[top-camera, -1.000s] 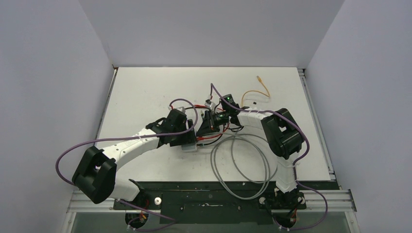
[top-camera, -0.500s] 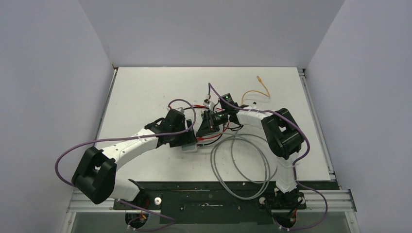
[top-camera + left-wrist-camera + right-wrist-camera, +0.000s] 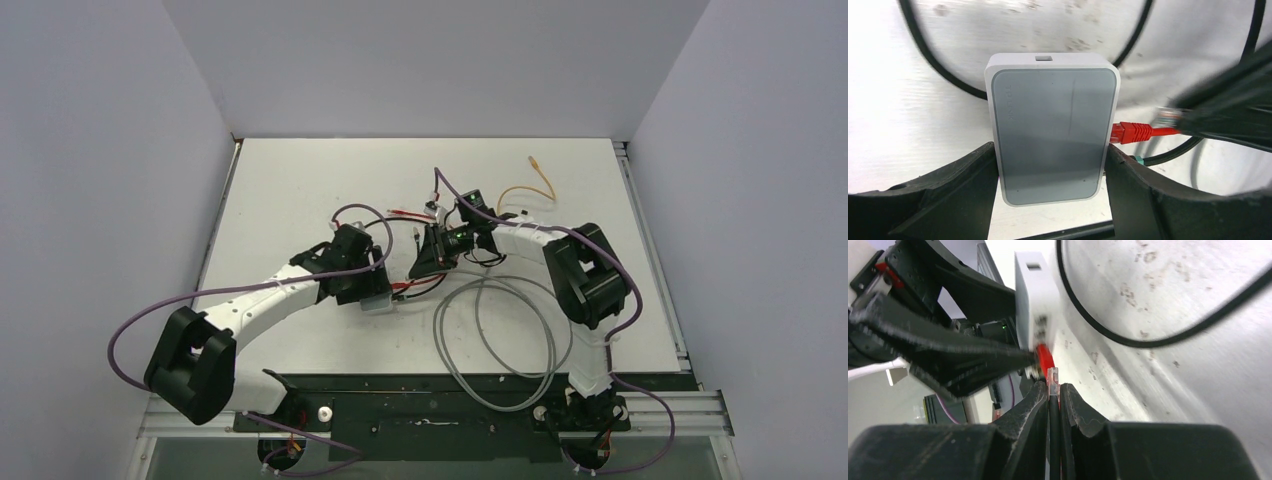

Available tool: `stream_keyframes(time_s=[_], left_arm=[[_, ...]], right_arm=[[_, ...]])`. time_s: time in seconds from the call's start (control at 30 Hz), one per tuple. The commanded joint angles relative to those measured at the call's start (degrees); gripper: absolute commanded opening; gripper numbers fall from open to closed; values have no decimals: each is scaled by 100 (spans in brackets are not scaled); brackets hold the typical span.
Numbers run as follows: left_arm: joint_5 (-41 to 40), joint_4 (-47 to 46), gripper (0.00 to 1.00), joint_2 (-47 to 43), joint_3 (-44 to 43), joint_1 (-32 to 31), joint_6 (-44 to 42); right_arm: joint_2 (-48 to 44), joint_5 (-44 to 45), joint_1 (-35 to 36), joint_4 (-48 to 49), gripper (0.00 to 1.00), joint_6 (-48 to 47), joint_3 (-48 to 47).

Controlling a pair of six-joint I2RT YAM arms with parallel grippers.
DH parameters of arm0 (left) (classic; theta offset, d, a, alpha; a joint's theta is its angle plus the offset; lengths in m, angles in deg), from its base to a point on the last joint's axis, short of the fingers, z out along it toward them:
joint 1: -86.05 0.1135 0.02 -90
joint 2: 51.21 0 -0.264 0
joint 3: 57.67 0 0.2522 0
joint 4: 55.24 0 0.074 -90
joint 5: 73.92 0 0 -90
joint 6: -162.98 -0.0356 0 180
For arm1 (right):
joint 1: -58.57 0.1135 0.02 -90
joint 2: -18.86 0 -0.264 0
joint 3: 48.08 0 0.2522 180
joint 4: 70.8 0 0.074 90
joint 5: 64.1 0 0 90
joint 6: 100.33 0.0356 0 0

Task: Pull the plug from the switch port

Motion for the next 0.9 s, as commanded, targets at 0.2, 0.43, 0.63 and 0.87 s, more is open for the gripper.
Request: stream_keyframes(time_s=[0.2,0.43,0.63,0.87], left_arm=[[-588,324,0,-231,-157,220,-98],[-515,311,0,-149,-196,215,-140],[-649,443,0,-140,-189,222,-132],[-962,734,0,-171,-210,274,-68]], right_arm=[[-411,111,-275,-237,5,-286,-98],[-502,148,-299,-165,5,-130,-349],[-771,294,-571,-84,5,30,-680],[-1078,474,-1183,-177,5,63,-1196]])
